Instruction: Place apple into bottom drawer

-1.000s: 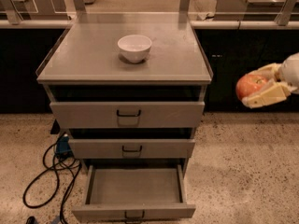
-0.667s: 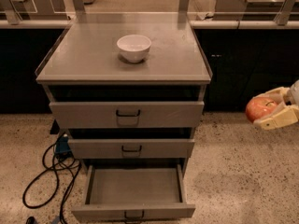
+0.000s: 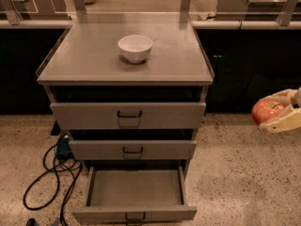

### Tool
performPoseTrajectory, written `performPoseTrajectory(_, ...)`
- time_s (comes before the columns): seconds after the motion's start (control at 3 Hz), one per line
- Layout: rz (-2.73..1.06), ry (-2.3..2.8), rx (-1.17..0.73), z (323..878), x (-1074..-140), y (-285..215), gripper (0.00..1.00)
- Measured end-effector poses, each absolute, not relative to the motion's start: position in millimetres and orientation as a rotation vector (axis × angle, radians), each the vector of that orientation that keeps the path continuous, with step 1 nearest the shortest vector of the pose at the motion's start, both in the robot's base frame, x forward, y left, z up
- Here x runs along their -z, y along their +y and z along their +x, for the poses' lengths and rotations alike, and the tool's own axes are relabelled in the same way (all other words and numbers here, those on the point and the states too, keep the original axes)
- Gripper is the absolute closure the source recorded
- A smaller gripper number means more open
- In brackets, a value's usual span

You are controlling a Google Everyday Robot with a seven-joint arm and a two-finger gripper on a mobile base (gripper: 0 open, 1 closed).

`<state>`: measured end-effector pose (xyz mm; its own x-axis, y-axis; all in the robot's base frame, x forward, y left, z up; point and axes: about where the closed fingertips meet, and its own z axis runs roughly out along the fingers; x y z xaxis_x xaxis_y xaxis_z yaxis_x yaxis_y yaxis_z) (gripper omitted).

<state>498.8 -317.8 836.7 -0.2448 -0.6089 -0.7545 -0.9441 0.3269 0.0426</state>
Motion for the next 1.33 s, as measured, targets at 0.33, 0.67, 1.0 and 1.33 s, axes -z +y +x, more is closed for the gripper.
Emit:
performPoseTrajectory(0.33,-1.391,1.977,-0.567,491,-805,-327,1.0)
performPoseTrajectory(0.67,-1.352,2.054,-0.533,474,-719,-331,1.0)
performPoseTrajectory(1.0,-1.233,2.121,-0.613,463,-609,-318,1.0)
performPoseTrajectory(1.33,-1.134,2.164,-0.679,488,-523,-293,1.0)
